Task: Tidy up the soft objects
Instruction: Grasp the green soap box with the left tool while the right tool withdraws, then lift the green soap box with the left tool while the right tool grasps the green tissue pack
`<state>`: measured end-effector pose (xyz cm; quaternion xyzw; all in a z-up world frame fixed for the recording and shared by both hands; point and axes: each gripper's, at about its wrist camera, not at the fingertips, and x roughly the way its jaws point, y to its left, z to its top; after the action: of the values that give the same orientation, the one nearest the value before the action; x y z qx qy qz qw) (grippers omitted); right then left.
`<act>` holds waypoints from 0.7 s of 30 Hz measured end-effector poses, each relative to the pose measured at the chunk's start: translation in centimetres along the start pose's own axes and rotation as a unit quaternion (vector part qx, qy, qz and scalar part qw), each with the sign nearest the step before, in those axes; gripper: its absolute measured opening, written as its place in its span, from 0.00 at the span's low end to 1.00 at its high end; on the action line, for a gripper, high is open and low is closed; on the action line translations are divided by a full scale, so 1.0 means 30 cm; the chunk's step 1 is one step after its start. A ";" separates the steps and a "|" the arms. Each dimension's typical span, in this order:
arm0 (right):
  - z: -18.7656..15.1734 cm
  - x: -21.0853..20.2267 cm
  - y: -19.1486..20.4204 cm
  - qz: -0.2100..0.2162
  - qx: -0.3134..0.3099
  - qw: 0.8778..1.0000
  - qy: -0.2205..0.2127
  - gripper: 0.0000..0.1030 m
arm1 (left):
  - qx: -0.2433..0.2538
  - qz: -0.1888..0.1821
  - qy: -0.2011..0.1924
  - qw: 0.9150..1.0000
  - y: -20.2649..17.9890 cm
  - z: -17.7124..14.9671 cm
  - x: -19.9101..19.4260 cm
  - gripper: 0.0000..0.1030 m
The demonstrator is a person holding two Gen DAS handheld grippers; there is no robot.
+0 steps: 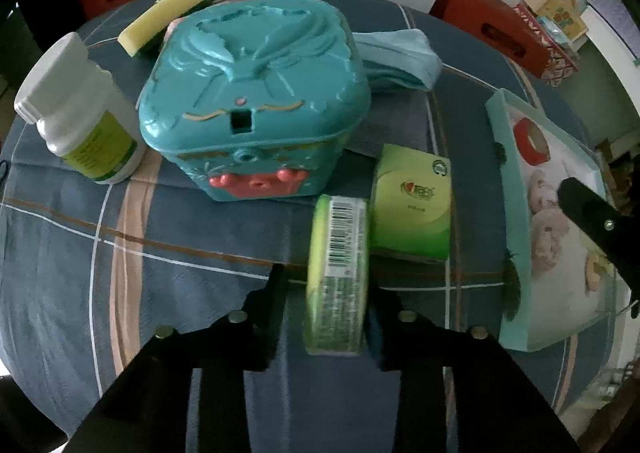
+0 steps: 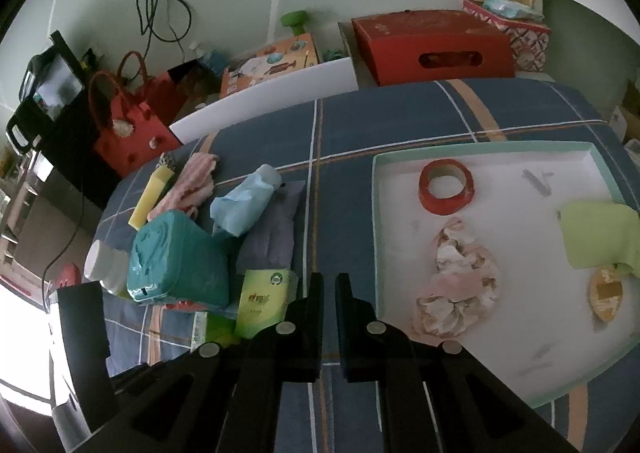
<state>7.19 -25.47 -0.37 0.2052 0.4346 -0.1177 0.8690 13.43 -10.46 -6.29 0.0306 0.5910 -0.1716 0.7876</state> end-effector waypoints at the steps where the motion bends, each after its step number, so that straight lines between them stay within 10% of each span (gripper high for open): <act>1: -0.002 0.005 0.005 0.001 -0.003 1.000 0.002 0.08 | 0.000 -0.001 -0.002 1.000 -0.003 0.001 -0.001 0.30; 9: -0.024 0.039 0.068 0.000 -0.037 0.999 0.018 0.08 | -0.024 -0.012 -0.015 1.000 0.066 -0.009 -0.032 0.23; 21: -0.074 0.143 0.173 -0.005 -0.089 0.994 0.056 0.46 | -0.101 -0.024 -0.030 0.994 0.228 -0.041 -0.096 0.23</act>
<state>10.17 -19.95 -3.70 0.1310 0.4926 -0.0716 0.8574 13.69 -3.06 -5.00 -0.0682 0.5819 -0.1312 0.7997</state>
